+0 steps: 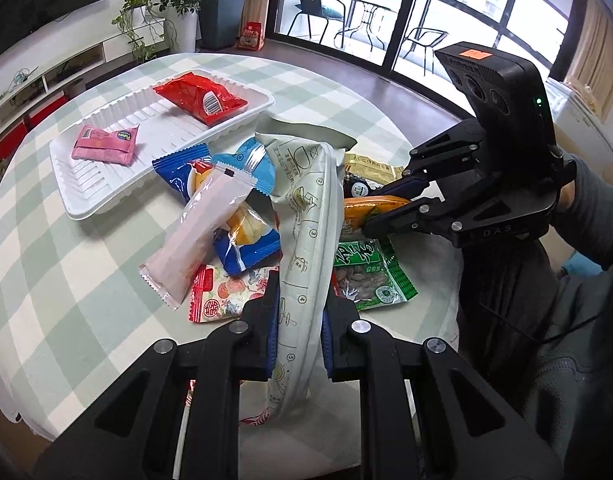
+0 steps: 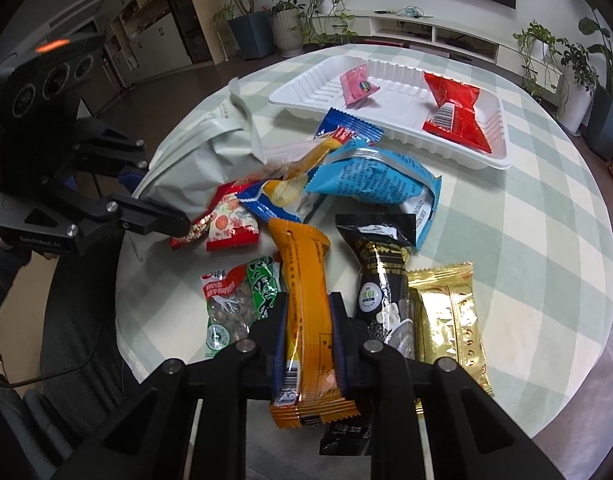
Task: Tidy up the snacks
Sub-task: 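Grasp the orange bar with the right tool and lift it, then carry the white bag and orange bar over the white tray with both tools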
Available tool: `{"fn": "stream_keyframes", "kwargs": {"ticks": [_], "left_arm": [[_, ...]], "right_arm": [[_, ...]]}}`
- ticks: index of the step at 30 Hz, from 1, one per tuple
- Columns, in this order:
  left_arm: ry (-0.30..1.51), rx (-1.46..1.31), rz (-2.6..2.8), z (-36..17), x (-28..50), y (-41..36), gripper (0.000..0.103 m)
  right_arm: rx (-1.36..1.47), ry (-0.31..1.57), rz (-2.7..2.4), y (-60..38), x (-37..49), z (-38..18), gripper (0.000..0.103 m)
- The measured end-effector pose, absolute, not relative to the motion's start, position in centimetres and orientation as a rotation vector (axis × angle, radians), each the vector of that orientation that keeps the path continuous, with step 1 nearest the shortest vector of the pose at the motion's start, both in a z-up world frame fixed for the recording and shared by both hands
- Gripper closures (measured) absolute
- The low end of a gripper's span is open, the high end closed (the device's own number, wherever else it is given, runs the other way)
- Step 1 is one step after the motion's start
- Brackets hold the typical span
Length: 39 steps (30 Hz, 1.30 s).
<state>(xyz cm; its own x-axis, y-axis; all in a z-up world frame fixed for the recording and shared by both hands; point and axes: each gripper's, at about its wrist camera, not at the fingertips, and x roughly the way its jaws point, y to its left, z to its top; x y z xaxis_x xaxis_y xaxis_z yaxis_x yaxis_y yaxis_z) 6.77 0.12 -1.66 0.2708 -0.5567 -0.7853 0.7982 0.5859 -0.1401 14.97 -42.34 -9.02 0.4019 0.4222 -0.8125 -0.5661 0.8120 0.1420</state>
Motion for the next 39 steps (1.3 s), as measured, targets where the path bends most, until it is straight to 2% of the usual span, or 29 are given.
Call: {"fn": "stream_keyframes", "kwargs": {"ticks": [23, 32, 39], "left_arm": [[0.831, 0.094, -0.832, 2.3, 9.6, 5.6, 0.088], [0.817, -0.041, -0.744, 4.5, 15.1, 8.6, 0.088], [0.861, -0.131, -0.725, 5.6, 21.9, 7.8, 0.088]], "right_arm": [[0.173, 0.875, 0.575, -49.5, 16.3, -4.5, 0.082], [0.245, 0.777, 0.492, -52.5, 20.5, -0.4, 0.082], [0.235, 0.697, 0.494, -50.7, 25.5, 3.5, 0.082]]}}
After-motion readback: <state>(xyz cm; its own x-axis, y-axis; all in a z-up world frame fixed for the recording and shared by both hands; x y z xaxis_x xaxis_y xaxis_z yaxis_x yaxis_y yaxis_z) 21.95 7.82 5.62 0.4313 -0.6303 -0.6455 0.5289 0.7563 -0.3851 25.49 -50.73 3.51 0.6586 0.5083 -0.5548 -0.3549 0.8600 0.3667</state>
